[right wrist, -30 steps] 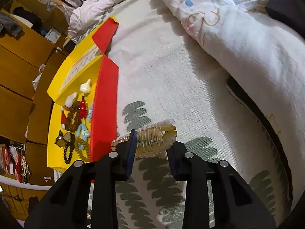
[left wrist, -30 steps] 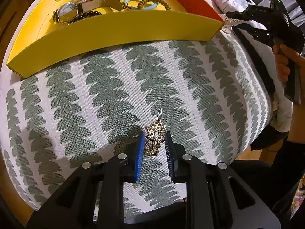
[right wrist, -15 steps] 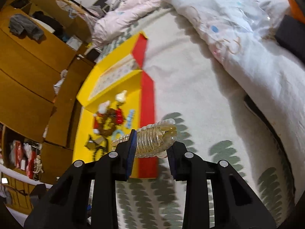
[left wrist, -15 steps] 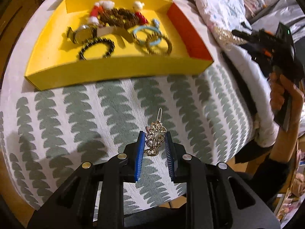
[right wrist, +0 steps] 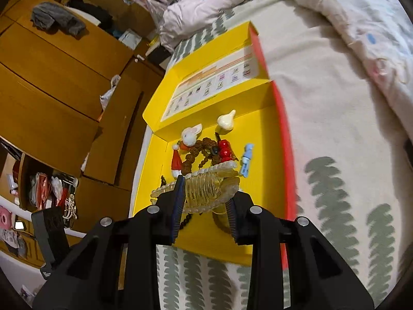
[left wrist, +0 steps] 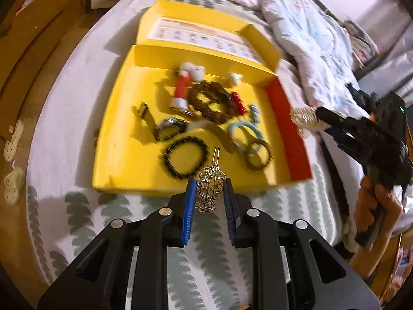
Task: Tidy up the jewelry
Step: 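Carry the brooch and pearl clip into the box and open both tools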
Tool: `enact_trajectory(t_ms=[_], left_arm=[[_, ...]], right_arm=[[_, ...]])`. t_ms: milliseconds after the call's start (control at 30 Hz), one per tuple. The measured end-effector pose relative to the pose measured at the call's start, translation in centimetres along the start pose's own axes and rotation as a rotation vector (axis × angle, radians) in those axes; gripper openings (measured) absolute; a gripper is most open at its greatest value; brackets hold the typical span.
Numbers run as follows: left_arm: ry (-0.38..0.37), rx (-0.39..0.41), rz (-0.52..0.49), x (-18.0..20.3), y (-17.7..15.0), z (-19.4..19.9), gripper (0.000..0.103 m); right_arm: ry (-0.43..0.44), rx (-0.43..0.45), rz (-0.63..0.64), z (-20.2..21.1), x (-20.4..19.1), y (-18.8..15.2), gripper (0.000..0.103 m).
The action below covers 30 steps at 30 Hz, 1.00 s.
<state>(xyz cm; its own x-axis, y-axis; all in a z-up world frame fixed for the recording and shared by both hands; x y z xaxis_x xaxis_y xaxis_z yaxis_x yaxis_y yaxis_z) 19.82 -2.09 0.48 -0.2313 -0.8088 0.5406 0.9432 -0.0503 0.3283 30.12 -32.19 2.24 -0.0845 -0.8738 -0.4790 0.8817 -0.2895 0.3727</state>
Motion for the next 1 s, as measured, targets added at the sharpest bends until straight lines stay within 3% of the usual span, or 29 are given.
enact_trajectory(t_ms=[367, 500, 633, 1000], left_arm=[[0.086, -0.099, 0.076, -4.9, 1.4, -4.6, 0.022], [0.121, -0.105, 0.083, -5.6, 1.7, -5.4, 0.022], [0.167, -0.103, 0.08, -6.3, 2.1, -6.2, 0.022], [0.194, -0.072, 0.065, -6.8, 2.9, -5.7, 0.022]], right_arm=[[-0.062, -0.079, 0.002, -6.5, -1.0, 1.8, 0.031], [-0.083, -0.089, 0.011, -8.0, -1.4, 1.8, 0.031], [-0.159, -0.078, 0.031, -8.8, -1.4, 1.6, 0.031], [-0.163, -0.057, 0.036, -9.5, -1.5, 1.3, 0.031]])
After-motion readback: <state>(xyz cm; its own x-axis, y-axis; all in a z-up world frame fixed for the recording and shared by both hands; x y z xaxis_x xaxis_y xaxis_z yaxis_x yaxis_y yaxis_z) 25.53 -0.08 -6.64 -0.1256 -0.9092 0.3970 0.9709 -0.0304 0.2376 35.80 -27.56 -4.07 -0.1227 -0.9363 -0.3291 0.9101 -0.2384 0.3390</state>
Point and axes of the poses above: each gripper's, at about its wrist camera, not at the fingertips, and z roughly against the way its jaws point, x to its right, y to its top, the point moved 1 cm from there along -z, roughly the way its jaws point, and after that the axes turned 13 degrees about -y, right-handed, at the moved point
